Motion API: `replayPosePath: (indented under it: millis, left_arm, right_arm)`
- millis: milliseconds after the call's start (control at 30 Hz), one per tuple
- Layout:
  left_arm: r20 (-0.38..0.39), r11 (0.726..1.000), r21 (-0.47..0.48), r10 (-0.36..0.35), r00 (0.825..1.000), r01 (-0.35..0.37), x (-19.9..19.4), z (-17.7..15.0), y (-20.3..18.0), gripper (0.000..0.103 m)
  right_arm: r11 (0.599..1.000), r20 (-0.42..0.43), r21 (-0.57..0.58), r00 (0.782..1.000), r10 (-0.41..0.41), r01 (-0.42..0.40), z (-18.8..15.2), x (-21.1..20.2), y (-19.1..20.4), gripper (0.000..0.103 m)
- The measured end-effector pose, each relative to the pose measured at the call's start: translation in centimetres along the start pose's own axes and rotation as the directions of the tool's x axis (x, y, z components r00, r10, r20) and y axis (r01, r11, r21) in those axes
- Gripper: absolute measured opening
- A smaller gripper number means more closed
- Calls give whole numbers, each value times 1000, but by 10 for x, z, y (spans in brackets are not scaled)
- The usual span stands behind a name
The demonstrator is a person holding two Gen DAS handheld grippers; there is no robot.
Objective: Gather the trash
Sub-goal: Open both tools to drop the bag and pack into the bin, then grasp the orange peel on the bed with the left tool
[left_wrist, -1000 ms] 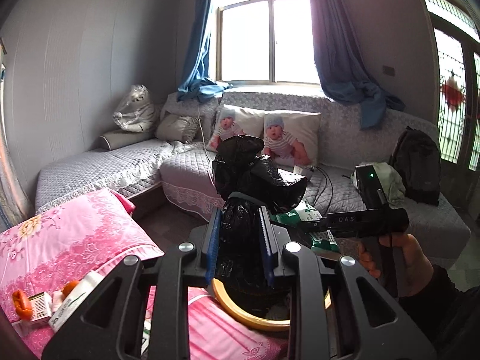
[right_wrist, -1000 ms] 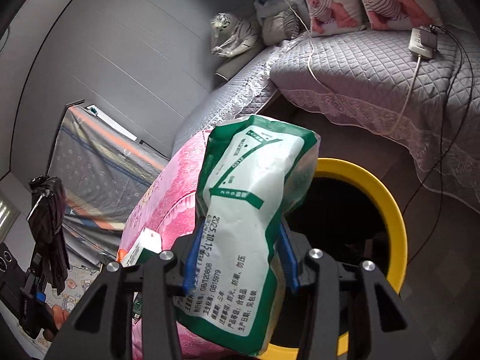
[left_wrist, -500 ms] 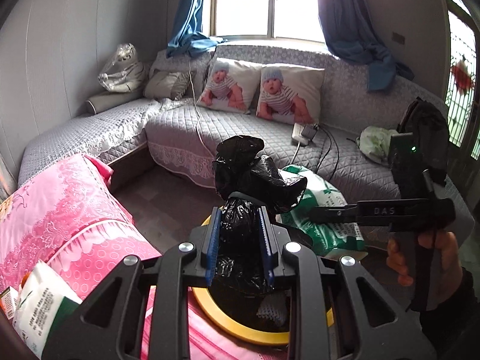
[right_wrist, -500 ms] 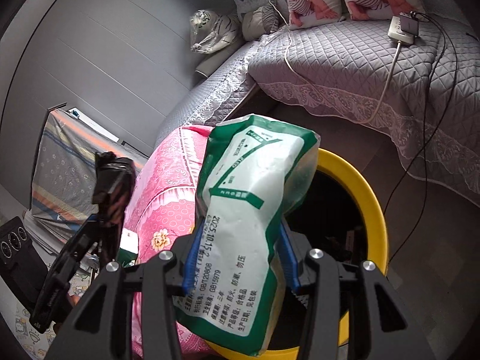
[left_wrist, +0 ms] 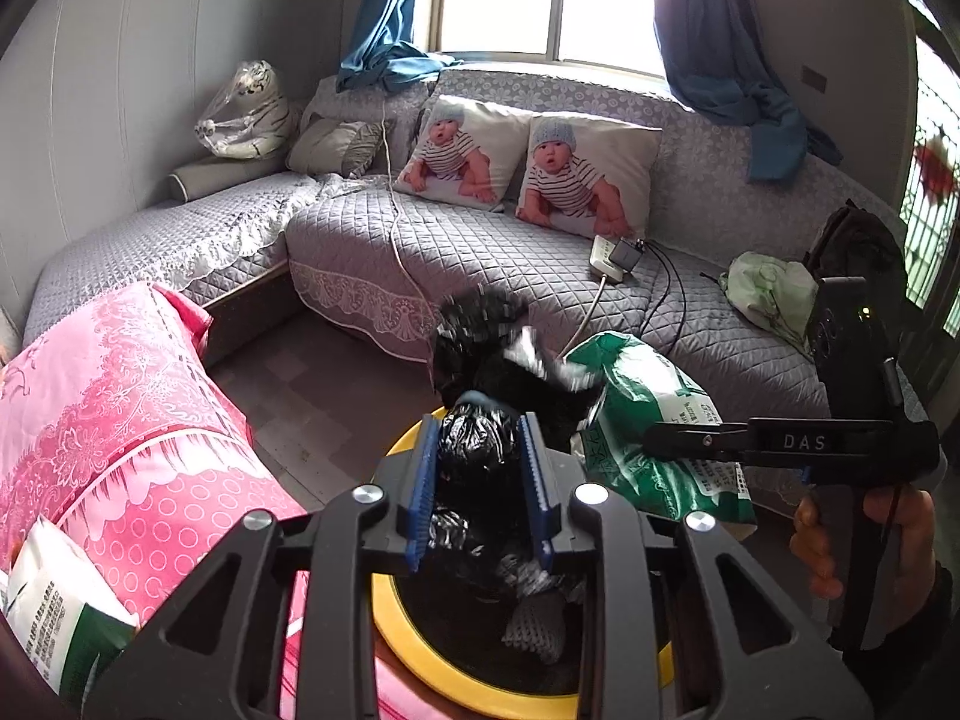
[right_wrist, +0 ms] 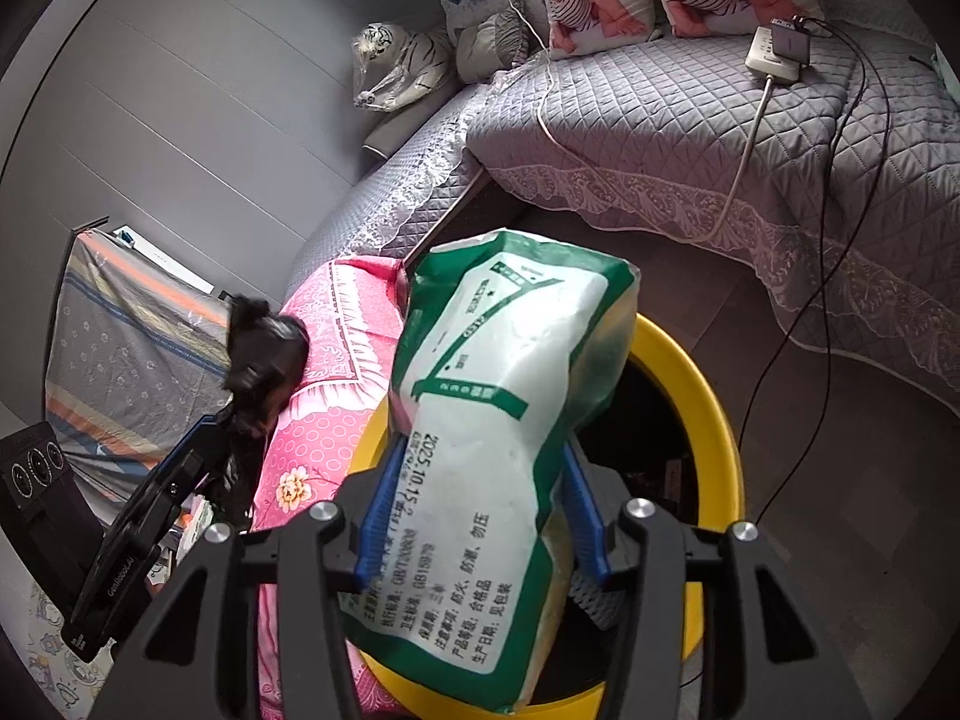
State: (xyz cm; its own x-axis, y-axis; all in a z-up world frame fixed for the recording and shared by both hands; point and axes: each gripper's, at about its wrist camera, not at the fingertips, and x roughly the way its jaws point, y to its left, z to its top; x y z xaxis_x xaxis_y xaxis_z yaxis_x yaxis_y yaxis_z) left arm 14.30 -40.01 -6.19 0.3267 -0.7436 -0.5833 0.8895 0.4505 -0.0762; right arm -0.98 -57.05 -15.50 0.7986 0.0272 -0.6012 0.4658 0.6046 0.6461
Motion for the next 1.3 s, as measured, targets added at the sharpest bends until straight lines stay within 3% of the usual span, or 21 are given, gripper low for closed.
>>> replayPosePath:
  millis: [67, 167, 267, 433, 600, 800, 933, 1067, 1167, 1300]
  left_arm:
    - [16, 1000, -23, 14, 1000, -14, -5, -2, 6, 65]
    - [31, 999, -50, 16, 999, -15, -14, -4, 15, 68]
    - [55, 996, -82, 30, 998, -25, -27, -6, 25, 76]
    - [110, 992, -110, 77, 991, -65, -59, -6, 47, 76]
    - [178, 975, -139, 195, 965, -171, -109, -15, 92, 76]
    - [162, 902, -228, 406, 899, -367, -170, -50, 171, 76]
    - [94, 805, -312, 554, 827, -504, -210, -89, 233, 76]
    - [16, 734, -364, 620, 784, -573, -231, -126, 286, 76]
    - [-46, 706, -369, 636, 770, -605, -227, -143, 309, 76]
    - [-99, 700, -403, 607, 789, -589, -211, -157, 331, 76]
  right_arm:
    - [1000, 20, -7, 1000, -19, 19, 1, -4, 2, 57]
    - [1000, 38, 12, 999, 5, -5, 3, -11, 1, 62]
    - [1000, 59, 17, 998, 11, -12, 5, -16, 1, 65]
    - [997, 55, 4, 996, 74, -74, 0, -16, 11, 67]
    - [990, 0, -26, 990, 139, -139, -6, 0, 34, 70]
    - [980, -70, -89, 983, 171, -177, -16, 24, 73, 71]
    - [971, -117, -134, 976, 182, -197, -24, 39, 99, 71]
    - [963, -151, -165, 970, 188, -212, -31, 52, 121, 71]
    - [959, -176, -180, 966, 188, -220, -37, 64, 135, 72]
    - [953, -214, -193, 958, 190, -232, -45, 79, 152, 72]
